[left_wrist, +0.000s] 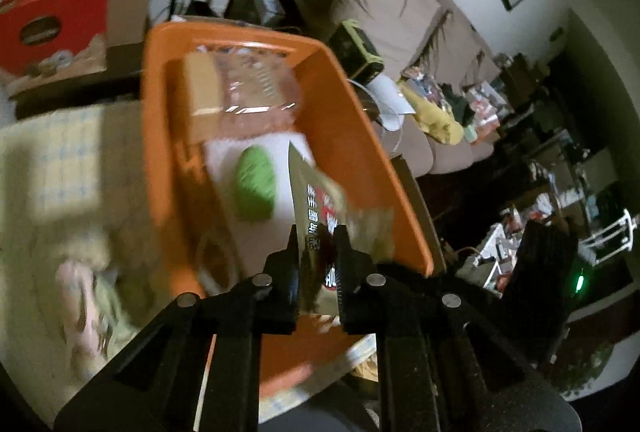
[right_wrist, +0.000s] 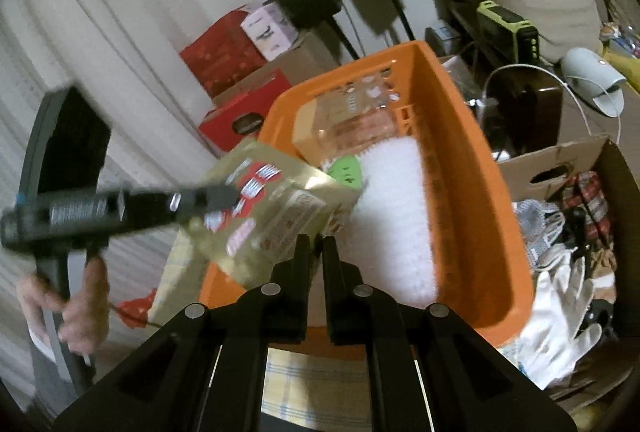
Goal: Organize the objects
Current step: 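Carry the pouch over the orange basket with the left gripper, then lower the pouch into the basket beside the green sponge and release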
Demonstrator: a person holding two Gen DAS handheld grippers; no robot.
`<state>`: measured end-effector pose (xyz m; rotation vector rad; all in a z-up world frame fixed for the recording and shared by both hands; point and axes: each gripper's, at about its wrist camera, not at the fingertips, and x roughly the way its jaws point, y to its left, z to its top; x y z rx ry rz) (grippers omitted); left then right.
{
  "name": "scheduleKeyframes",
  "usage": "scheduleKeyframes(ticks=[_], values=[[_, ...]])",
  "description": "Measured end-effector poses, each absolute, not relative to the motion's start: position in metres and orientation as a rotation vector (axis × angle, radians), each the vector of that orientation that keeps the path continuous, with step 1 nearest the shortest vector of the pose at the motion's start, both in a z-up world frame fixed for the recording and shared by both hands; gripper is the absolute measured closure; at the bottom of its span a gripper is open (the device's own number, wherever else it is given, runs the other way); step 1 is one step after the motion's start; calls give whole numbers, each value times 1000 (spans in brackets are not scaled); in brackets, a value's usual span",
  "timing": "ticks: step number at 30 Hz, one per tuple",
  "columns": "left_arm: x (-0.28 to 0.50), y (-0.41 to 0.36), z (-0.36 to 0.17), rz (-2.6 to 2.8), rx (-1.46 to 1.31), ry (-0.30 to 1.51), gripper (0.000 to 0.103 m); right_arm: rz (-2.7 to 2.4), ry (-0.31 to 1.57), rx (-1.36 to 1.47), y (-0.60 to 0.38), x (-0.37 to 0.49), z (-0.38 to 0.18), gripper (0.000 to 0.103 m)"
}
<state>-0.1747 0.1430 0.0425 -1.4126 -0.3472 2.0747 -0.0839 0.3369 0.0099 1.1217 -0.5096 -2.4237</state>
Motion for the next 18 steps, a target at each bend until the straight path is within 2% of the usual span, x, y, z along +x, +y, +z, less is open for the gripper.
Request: scheduleKeyframes(ticks=[10, 18], values=[[-224, 217, 28, 1966, -1467, -159, 98, -2468, -456, 1159, 336, -89, -4, 97], [-236, 238, -5, 2010, -1535, -51, 98, -2560, -296, 1230, 326, -92, -10, 98]])
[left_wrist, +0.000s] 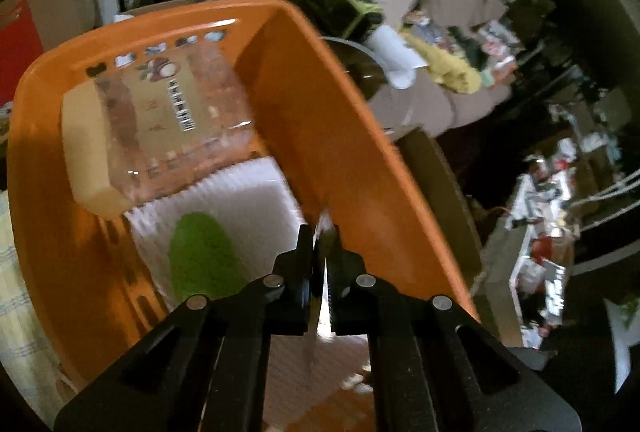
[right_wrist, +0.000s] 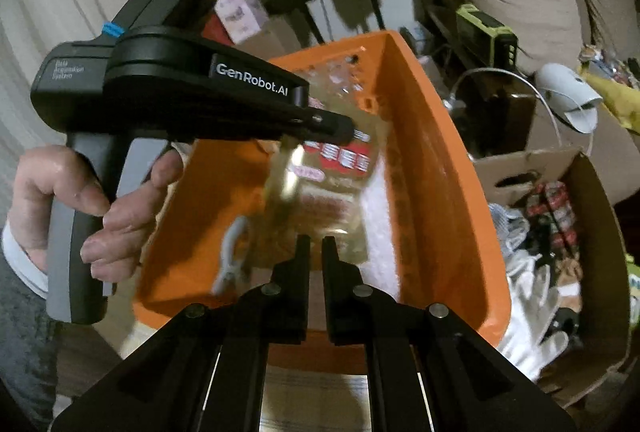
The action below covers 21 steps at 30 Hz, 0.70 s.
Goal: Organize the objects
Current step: 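Lower the pouch into the basket beside the green sponge and release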
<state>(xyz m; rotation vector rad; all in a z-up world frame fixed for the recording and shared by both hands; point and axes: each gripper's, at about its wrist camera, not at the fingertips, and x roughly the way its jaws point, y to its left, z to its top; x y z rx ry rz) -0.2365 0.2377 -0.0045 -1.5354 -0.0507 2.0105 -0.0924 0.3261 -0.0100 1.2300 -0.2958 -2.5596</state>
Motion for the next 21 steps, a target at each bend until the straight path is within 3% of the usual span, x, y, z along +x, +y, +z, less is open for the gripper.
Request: scheduleKeyframes(ticks=[5, 15, 21], values=[[-242, 230, -18, 2044, -1572, -76, 97, -2578, -284, 1236, 330, -91, -13, 97], [-241, 195, -19, 1936, -1640, -499, 98, -2599, -307, 1193, 334, -81, -1, 97], [-241, 204, -18, 1874, -1587, -581, 98, -2641, -262, 1154, 335, -74, 16, 96]])
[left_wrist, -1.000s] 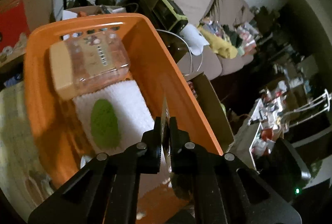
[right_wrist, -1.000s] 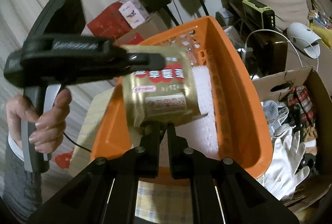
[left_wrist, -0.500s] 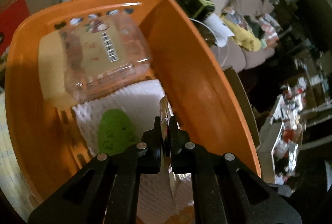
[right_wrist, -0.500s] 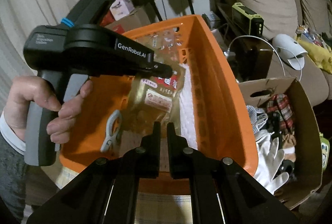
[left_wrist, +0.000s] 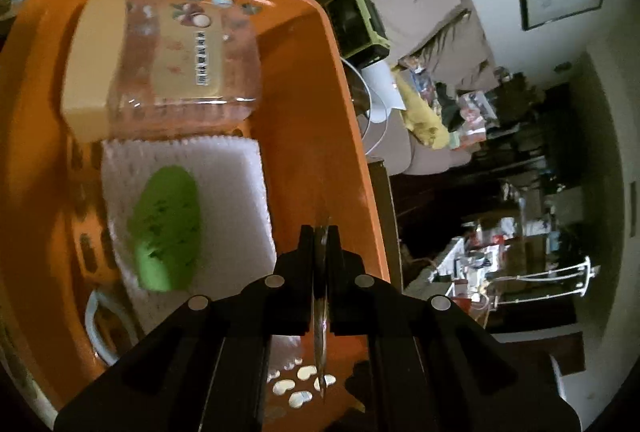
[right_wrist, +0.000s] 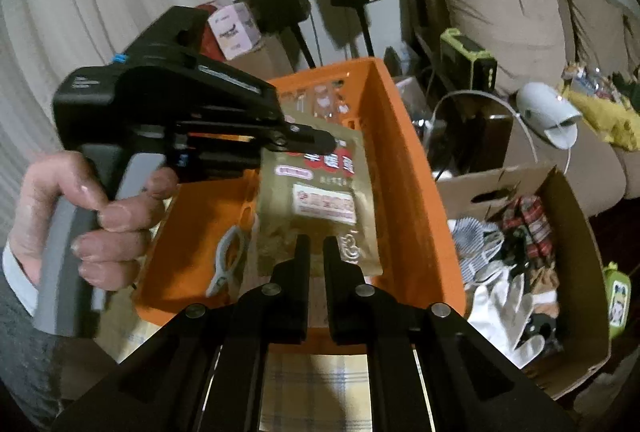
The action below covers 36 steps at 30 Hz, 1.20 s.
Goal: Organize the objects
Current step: 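Lower the pouch into the basket beside the green sponge and release, then move the left gripper out of the basket toward the pink clothespin clip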
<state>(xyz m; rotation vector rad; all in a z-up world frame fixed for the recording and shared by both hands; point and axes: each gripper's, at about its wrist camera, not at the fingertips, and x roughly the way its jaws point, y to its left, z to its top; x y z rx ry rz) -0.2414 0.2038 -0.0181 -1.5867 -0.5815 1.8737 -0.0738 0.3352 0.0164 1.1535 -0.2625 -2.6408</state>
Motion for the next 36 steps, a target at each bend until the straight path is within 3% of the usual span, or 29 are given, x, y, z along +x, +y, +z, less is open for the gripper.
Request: scheduleKeyframes(ticks=[9, 11, 14, 19, 26, 30, 36], values=[[-251, 229, -47, 1988, -1656, -313, 94, -2639, -264, 1209, 342, -75, 7, 95], [-247, 229, -44, 2034, -1653, -215, 71, -2637, -266, 1214, 342, -75, 6, 95], [-239, 222, -25, 2095, -1582, -153, 47, -2634, -271, 1211, 341, -75, 5, 95], [-227, 213, 9, 2131, -1495, -111, 45, -2625, -264, 1205, 335, -74, 6, 95], [-198, 189, 26, 2178, -1457, -65, 34, -2637, -219, 1219, 327, -75, 10, 95], [-178, 165, 33, 2230, -1427, -74, 26, -2659, -171, 1231, 322, -79, 11, 75], [-155, 119, 37, 2337, -1396, -124, 20, -2657, -141, 1245, 315, -80, 11, 72]])
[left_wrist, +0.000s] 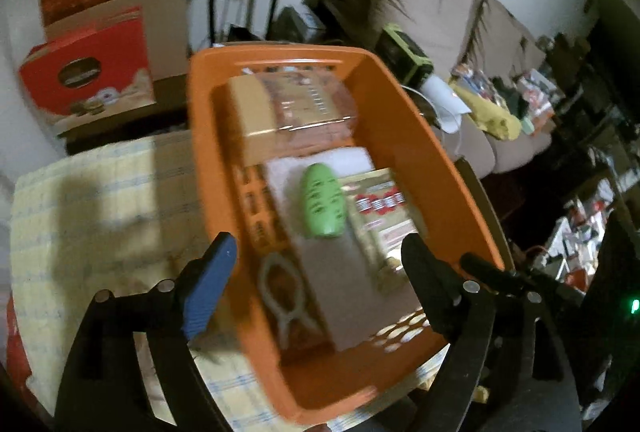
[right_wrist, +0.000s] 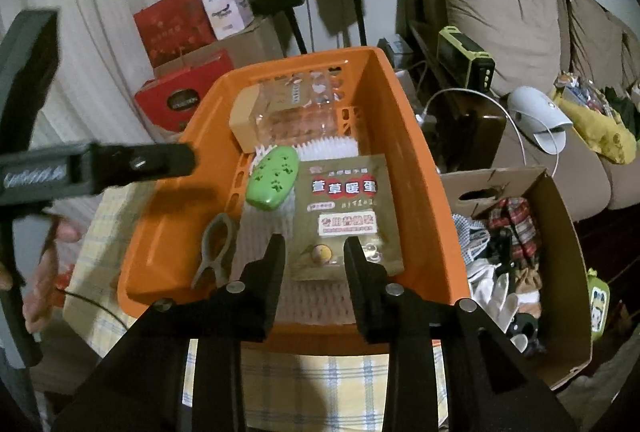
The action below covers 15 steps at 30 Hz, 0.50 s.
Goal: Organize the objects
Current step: 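Move the left gripper out of the basket toward the pink clothespin clip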
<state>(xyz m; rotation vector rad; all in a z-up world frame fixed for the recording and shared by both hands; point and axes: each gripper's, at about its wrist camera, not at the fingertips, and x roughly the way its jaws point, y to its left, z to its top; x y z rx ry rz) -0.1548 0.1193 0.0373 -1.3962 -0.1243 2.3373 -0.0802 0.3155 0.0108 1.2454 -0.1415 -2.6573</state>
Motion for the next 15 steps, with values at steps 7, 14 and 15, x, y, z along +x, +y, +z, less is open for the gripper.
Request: scheduleKeyframes(ticks=[7, 14, 15], values=[[-134, 85, 32, 2390, -1379, -179, 17, -2657, -136, 1238, 306, -81, 17, 52], [-112, 62, 34, 2470, -1331, -190, 8, -2674, -101, 1199, 291, -81, 30, 21], [-109, 60, 35, 2485, -1322, -178, 7, -2678, -93, 1194, 288, -81, 31, 19]])
